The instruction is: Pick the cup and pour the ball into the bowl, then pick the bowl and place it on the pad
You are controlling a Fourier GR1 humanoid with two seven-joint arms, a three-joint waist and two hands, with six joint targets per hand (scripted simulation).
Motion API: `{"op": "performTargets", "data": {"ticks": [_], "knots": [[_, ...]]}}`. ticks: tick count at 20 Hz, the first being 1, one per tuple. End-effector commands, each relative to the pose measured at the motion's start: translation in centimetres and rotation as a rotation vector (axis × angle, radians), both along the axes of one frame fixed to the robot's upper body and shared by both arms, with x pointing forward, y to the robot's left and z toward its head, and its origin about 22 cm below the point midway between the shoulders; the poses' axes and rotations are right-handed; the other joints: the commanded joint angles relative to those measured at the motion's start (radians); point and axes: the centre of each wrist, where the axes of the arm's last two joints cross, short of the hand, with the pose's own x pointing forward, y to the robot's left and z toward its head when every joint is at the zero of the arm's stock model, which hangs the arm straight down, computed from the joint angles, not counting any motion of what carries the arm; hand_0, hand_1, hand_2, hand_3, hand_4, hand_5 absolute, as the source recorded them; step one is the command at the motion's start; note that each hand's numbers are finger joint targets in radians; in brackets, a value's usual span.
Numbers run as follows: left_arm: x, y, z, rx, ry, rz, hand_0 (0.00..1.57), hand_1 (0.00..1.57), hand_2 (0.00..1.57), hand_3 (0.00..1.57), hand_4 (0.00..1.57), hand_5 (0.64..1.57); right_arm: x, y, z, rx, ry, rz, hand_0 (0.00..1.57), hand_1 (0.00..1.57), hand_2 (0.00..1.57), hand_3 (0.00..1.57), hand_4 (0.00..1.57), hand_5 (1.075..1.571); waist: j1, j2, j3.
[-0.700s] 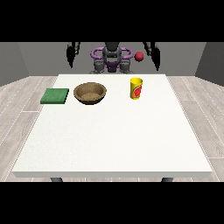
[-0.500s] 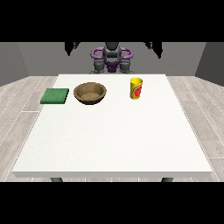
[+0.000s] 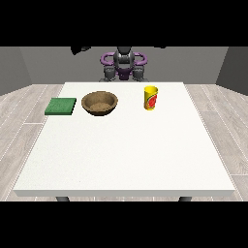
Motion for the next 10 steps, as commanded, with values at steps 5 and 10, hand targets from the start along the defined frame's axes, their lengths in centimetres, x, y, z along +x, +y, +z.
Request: {"op": "performTargets", "data": {"ticks": [5,10], "knots": [[1.8,-2.0,2.8,0.064,-0.206,-0.016,0.00,0.00,0.00,0.00,0.00,1.437,2.2,1.5,0.7,0.015,-0.147,0.049,0.00,0.00,0.00,0.00,0.00,1.564,-0.004,0.192,-0.0006],[6.0,-0.8,3.9,0.137,-0.345,0.028,0.00,0.00,0.00,0.00,0.00,1.335,5.2,-0.4,3.0,0.032,-0.261,0.096,0.00,0.00,0.00,0.00,0.00,1.566,-0.055,0.383,-0.0005]]}}
